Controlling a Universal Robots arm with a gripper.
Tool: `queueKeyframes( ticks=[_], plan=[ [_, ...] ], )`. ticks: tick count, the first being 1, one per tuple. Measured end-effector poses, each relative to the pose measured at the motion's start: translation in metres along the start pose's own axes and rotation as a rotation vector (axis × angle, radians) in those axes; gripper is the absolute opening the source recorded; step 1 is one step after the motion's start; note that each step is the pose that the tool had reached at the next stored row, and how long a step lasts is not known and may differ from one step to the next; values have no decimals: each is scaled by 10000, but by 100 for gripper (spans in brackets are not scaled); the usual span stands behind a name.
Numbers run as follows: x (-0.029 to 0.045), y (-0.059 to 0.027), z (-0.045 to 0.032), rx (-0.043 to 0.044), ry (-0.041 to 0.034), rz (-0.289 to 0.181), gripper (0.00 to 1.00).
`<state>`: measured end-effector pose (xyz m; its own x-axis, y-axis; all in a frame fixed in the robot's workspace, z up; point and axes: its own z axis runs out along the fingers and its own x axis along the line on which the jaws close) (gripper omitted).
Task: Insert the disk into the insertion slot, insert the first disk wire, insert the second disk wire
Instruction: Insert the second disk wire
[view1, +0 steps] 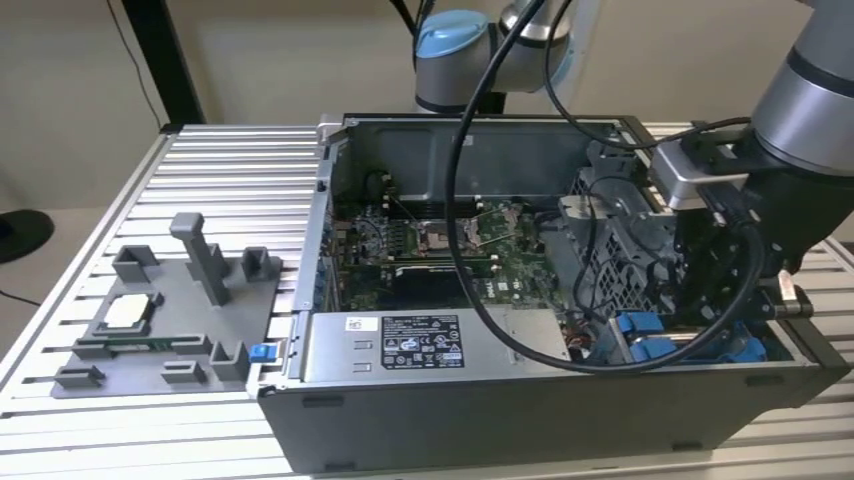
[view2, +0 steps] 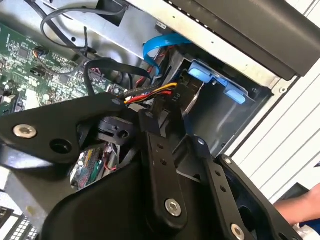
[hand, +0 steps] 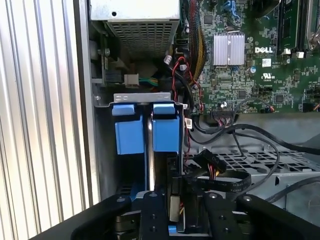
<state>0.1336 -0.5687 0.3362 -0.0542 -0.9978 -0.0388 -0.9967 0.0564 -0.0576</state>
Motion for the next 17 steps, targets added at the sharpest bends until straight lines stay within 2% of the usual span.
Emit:
queueKeyframes(
  ticks=[3, 10, 15, 17],
  plan=[
    [-3, -4, -74, -4, -1, 2, 100],
    [-14, -21, -367, -18, 0, 2, 100],
    [-19, -28, -496, -29, 8, 1, 100],
    [-20, -30, -519, -30, 13, 1, 100]
  ],
)
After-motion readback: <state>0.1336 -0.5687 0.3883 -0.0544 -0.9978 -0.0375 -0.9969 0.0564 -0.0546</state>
